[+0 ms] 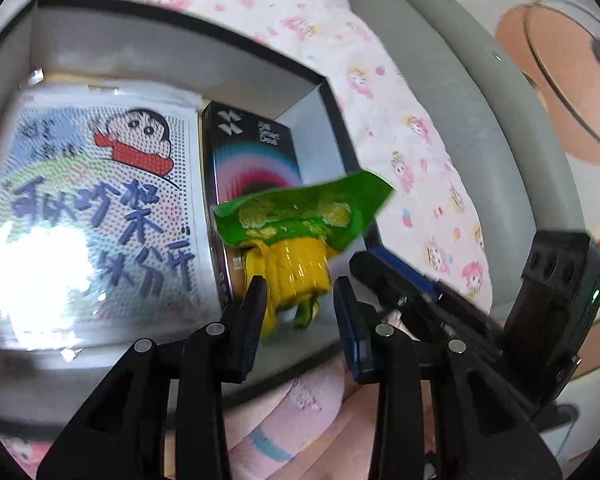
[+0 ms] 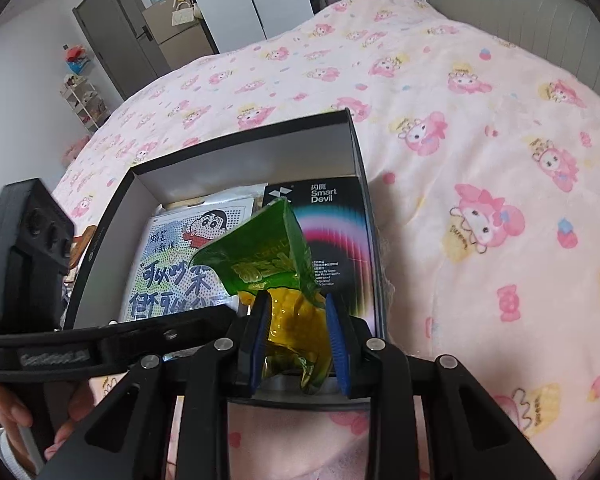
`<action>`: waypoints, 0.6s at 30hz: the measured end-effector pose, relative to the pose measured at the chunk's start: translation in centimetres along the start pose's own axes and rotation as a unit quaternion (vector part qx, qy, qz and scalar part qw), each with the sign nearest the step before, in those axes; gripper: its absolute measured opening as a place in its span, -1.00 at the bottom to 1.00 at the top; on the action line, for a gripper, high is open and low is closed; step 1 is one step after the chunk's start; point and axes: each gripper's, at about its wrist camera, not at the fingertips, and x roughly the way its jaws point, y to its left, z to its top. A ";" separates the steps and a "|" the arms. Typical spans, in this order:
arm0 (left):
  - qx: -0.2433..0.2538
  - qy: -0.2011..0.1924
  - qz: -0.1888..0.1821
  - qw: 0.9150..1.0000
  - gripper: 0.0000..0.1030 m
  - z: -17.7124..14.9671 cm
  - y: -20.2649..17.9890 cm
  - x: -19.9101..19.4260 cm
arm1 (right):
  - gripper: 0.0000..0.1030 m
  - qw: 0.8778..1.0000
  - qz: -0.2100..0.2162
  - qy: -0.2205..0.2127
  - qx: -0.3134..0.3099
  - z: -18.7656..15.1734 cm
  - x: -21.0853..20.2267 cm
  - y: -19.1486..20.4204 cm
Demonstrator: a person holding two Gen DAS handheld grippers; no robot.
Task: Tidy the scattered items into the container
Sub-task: 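Withdraw the left tool from the box toward the remaining items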
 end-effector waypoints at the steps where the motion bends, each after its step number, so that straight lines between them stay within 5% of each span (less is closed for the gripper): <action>1: 0.011 -0.004 0.004 1.000 -0.35 -0.5 -0.2 -0.8 | -0.51 1.000 0.002 -0.007 -0.005 -0.2 -0.5 0.4; 6: 0.034 -0.029 0.038 0.998 -0.33 -3.6 -2.8 -2.0 | -0.51 0.999 0.036 -0.013 -0.012 -2.8 -2.7 3.6; 11: 0.018 -0.067 0.091 0.993 -0.33 -6.7 -0.7 -6.8 | -0.51 0.997 0.069 0.001 -0.035 -4.8 -3.4 8.0; 18: -0.100 -0.090 0.183 0.974 -0.33 -9.7 6.3 -15.3 | -0.51 0.984 0.128 0.041 -0.118 -5.6 -0.7 18.0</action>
